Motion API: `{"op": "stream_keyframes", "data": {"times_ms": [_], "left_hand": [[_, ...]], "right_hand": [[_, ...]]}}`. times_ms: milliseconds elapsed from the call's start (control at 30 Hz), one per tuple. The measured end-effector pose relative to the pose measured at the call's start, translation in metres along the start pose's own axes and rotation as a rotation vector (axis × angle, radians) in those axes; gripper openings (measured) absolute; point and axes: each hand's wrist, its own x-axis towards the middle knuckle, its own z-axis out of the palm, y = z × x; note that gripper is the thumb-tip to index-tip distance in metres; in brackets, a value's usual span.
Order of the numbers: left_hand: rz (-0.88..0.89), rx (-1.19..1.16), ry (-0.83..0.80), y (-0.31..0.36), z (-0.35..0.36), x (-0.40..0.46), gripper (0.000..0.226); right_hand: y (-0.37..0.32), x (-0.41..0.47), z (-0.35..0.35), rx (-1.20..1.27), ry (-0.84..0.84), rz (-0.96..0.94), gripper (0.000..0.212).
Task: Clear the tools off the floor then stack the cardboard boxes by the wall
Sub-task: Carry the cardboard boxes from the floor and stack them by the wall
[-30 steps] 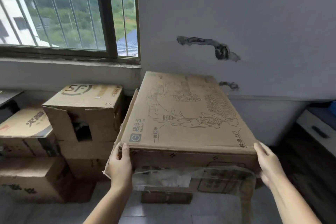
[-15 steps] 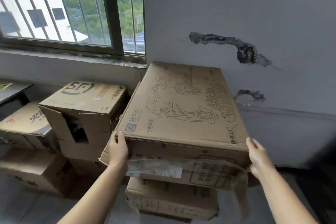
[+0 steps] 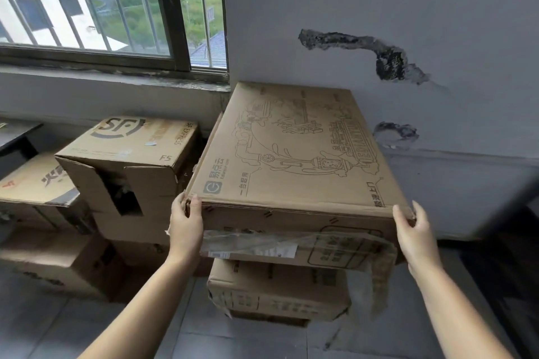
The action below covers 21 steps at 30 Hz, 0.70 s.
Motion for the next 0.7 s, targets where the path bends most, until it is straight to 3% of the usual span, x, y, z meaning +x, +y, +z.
{"op": "stream_keyframes", "data": {"times_ms": [133, 233, 333, 433, 600, 700], "left_hand": [[0.144, 0.095, -0.129, -0.01, -0.029, -0.037, 0.061], [0.204, 0.141, -0.246, -0.02, -0.051, -0.064, 0.062], [0.232, 0.11, -0.442, -0.029, -0.07, -0.088, 0.046], [0.269, 0.154, -0.677, -0.042, -0.095, -0.103, 0.045], [0.259, 0.244, -0.974, -0.069, -0.139, -0.127, 0.044], [0.22, 0.269, -1.121, -0.087, -0.158, -0.141, 0.048]], "right_hand": [[0.006, -0.067, -0.011, -0.176, 0.035, -0.323, 0.062], [0.02, -0.128, -0.009, -0.176, -0.035, -0.356, 0.068], [0.034, -0.196, -0.002, -0.146, -0.124, -0.275, 0.062], [0.055, -0.267, 0.007, -0.15, -0.15, -0.149, 0.061], [0.079, -0.388, 0.02, -0.07, -0.033, 0.055, 0.06], [0.088, -0.452, 0.024, -0.006, 0.128, 0.158, 0.056]]}}
